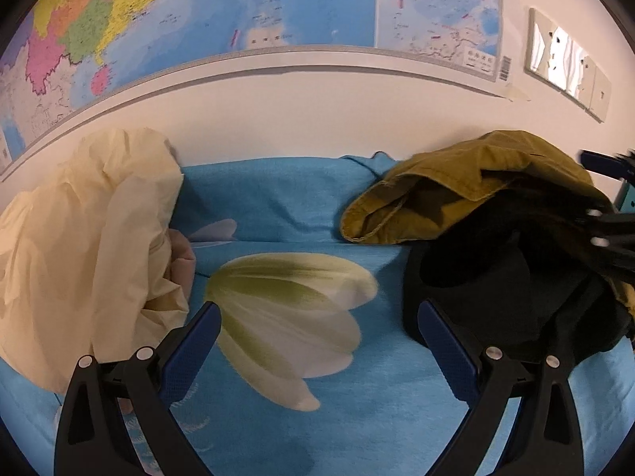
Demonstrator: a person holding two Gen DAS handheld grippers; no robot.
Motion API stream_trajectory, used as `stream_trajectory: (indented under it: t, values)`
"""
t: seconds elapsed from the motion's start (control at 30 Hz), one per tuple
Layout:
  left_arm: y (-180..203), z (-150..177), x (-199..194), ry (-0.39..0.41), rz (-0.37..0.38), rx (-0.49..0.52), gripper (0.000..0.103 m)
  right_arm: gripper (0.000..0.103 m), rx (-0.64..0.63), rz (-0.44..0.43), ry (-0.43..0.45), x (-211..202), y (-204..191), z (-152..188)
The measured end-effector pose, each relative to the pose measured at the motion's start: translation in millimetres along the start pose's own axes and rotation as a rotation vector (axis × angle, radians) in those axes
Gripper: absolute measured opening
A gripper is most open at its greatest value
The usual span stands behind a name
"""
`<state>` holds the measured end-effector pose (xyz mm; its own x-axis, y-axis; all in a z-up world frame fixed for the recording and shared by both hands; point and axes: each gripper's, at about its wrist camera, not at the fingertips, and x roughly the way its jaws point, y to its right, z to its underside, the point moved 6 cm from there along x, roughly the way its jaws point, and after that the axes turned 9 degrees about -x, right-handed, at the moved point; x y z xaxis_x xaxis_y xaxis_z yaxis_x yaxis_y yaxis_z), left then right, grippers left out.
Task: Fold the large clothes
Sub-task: 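Grasp the olive-brown jacket edge with the right gripper and lift it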
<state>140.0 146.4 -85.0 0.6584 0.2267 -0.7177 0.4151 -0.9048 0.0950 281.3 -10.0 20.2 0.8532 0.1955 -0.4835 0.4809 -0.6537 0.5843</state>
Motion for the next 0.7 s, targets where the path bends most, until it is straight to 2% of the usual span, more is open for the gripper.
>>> stream_trajectory:
  t: [0.03,0.07,0.1,0.13,0.17,0.27,0.37,0.47,0.6,0.7]
  values:
    - [-2.5,-0.6,2.0,-0.005,-0.001,-0.004,0.096,0.056,-0.001,-0.019,-0.011,7.8,-0.8,-3.7]
    - [-5.1,-1.5,3.7,-0.007,-0.005,-0.007,0.096,0.036,0.005,-0.064,-0.012,12.7,-0.3,-8.0]
    - [-6.7,-2.0,4.2,-0.007,-0.007,-0.006,0.096,0.020,0.020,-0.104,-0.006,12.5,2.4,-11.7]
    - [-8.7,-3.7,5.2,-0.005,-0.008,-0.002,0.096,0.010,0.045,-0.116,0.014,4.7,8.1,-15.3]
    - [-9.4,-5.0,5.4,-0.002,-0.005,0.002,0.096,0.005,0.057,-0.124,0.037,-4.8,14.1,-16.3]
    - [-6.6,-11.6,7.5,0.019,0.026,0.017,0.096,0.004,0.125,-0.095,0.131,-50.2,49.7,-22.4]
    - [7.5,-21.4,6.6,0.028,0.116,0.022,0.096,0.004,0.258,-0.076,0.201,-97.5,98.0,-18.4]
    - [29.3,-30.6,-1.0,0.061,0.207,0.049,0.096,0.004,0.363,-0.139,0.220,-120.9,133.2,-5.9]
    - [65.7,-41.1,-12.0,0.078,0.351,0.086,0.096,0.004,0.327,-0.199,0.193,-127.0,131.9,2.5]
    - [91.2,-51.2,-24.3,0.128,0.461,0.092,0.096,0.004,0.269,-0.227,0.167,-121.1,107.4,5.2]
